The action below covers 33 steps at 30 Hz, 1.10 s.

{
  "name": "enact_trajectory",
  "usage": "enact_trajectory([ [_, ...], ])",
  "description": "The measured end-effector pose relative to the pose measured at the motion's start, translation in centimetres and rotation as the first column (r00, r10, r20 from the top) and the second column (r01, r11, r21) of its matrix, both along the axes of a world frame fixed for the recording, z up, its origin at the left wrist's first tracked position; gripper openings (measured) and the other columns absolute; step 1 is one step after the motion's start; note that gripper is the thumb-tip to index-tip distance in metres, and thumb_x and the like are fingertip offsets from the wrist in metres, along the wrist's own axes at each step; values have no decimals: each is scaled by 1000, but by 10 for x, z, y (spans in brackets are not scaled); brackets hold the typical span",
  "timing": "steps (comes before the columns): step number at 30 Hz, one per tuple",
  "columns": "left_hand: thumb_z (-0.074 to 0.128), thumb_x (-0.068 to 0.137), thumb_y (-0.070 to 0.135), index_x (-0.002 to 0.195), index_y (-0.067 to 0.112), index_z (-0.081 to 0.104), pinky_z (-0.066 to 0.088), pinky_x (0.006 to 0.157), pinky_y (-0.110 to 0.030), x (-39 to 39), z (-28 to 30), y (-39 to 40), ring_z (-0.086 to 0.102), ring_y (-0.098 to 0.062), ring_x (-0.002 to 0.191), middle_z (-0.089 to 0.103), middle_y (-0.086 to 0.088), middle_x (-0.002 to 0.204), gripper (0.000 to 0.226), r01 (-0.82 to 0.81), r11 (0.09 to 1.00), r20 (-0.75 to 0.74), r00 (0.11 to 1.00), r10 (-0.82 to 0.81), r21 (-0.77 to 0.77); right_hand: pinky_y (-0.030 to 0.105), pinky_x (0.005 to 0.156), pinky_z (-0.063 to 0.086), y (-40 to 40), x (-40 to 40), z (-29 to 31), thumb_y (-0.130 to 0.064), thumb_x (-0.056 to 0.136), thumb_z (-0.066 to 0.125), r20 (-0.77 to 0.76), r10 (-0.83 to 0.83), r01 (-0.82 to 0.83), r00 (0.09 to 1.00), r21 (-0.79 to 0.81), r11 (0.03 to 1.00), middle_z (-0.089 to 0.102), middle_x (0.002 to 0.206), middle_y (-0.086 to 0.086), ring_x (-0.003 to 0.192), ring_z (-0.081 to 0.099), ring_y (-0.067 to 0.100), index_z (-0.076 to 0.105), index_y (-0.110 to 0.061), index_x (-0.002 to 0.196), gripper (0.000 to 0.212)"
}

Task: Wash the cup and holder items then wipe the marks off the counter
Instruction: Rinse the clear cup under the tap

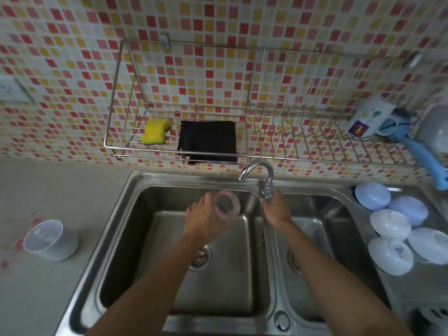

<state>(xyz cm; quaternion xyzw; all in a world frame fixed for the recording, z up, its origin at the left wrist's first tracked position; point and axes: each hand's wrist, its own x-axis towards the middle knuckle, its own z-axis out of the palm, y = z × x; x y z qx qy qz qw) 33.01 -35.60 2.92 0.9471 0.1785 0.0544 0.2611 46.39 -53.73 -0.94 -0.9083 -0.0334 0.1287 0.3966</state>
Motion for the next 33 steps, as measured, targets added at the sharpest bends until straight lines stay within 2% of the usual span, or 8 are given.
enact_trajectory([
  [4,75,66,37,121,14,46,40,94,-37,17,-3,-5,60,-26,103,62,-2,109,66,14,1000,-14,1000,-14,-3,29,94,37,5,14,-8,-16,97,51,36,105,-104,994,-24,994,48,141,10,124,51,32,36,-16,145,49],
  [8,80,66,27,126,11,46,43,89,-36,29,0,-5,56,-29,105,59,-7,115,71,47,997,36,998,-44,-63,36,92,44,12,20,-12,-12,95,47,63,283,-266,957,-198,943,50,139,16,116,55,35,41,-15,140,45],
  [12,78,69,27,133,14,41,46,93,-36,39,-7,-8,51,-26,113,54,-6,122,75,40,992,-17,999,-42,-117,40,98,43,12,20,-20,-4,89,49,50,370,-347,928,-248,905,48,140,14,123,50,34,40,-14,140,52],
  [15,76,66,42,128,25,44,50,85,-28,47,-13,-12,57,-18,107,54,5,113,72,-31,993,-23,999,28,-117,40,96,44,9,24,-19,1,87,51,79,392,-361,916,-258,896,47,140,13,120,52,31,39,-14,142,58],
  [19,72,67,37,120,27,45,49,76,-24,48,-19,-17,58,-10,95,53,10,106,60,14,991,-10,1000,-15,-135,38,94,44,7,23,-24,2,88,51,104,402,-367,910,-251,896,46,142,11,121,52,30,36,-16,145,61],
  [22,75,66,40,116,38,48,54,67,-18,54,-21,-12,60,1,89,52,19,106,57,-9,985,11,1000,11,-170,39,104,38,5,25,-27,0,89,50,93,392,-359,915,-252,899,37,151,10,133,42,30,32,-18,148,65],
  [28,82,61,40,121,31,44,57,77,-33,55,-22,-17,63,-12,96,59,9,111,71,8,973,33,999,-1,-230,39,108,35,5,24,-26,-1,88,52,91,377,-343,922,-260,903,28,156,7,140,33,27,27,-22,151,70],
  [33,83,68,30,123,25,45,51,76,-25,59,-20,-19,61,-10,94,57,10,109,67,-44,943,7,999,49,-329,41,110,35,4,24,-30,0,87,53,78,370,-342,926,-249,906,25,158,6,142,29,26,26,-23,151,73],
])
